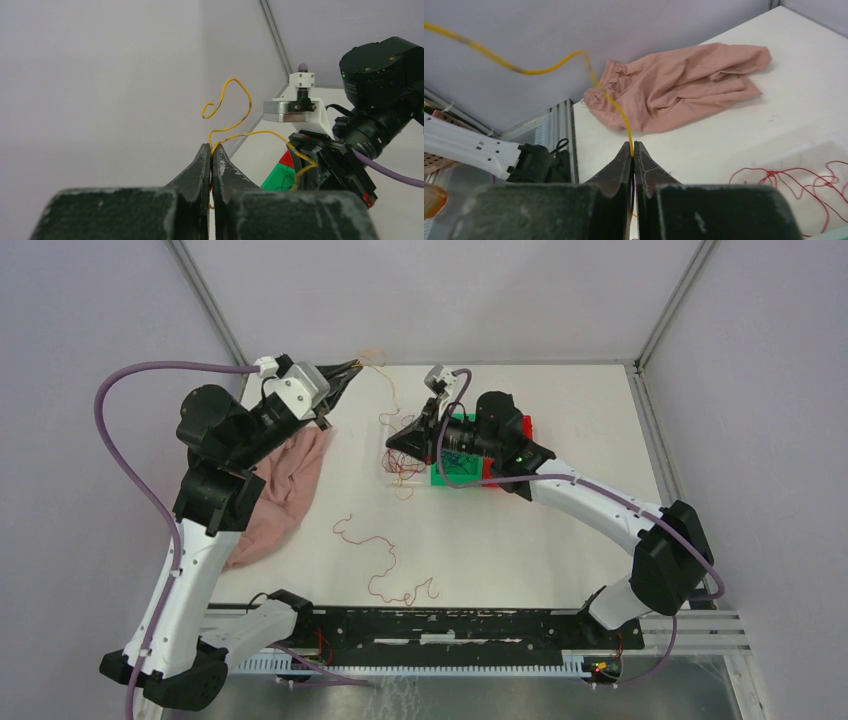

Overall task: Untangle the cables
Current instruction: Place the cable in the bin.

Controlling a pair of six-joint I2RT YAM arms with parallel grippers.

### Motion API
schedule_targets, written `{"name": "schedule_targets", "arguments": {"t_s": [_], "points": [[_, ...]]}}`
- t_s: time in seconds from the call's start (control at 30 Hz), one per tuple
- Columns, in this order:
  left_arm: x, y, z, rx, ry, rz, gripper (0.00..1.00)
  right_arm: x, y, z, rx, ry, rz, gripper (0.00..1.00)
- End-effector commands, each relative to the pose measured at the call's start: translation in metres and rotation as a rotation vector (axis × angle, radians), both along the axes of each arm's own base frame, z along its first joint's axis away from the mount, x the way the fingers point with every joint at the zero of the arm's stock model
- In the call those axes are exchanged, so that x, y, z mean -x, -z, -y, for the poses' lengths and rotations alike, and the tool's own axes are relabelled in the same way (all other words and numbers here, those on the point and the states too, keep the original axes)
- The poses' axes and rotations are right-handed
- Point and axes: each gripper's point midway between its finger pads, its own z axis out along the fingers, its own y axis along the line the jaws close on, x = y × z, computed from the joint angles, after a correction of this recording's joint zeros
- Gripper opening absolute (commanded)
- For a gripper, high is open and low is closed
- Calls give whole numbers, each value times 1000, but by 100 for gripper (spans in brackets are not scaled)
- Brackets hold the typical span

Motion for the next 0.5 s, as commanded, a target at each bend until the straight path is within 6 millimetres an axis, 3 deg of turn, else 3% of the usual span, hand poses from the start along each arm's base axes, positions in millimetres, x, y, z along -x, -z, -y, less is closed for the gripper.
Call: {"name": "schedule_targets", "arguments": {"t_s": [0.0, 0.17, 0.27, 0.37, 0.47], "points": [[14, 0, 1, 34, 36, -20, 3, -37, -42, 19, -130, 161, -39, 0], [17, 45, 7, 2, 70, -126, 3, -60, -60, 57, -194, 311, -71, 0], [17, 96, 19, -74, 135, -243, 3, -69, -64, 83, -211, 398, -84, 0], [38, 163, 43, -266, 307, -395, 6, -68, -67, 104, -239, 436, -119, 0], [35, 193, 66, -350, 299, -455, 4, -63, -64, 118, -272, 440, -166, 0]]}}
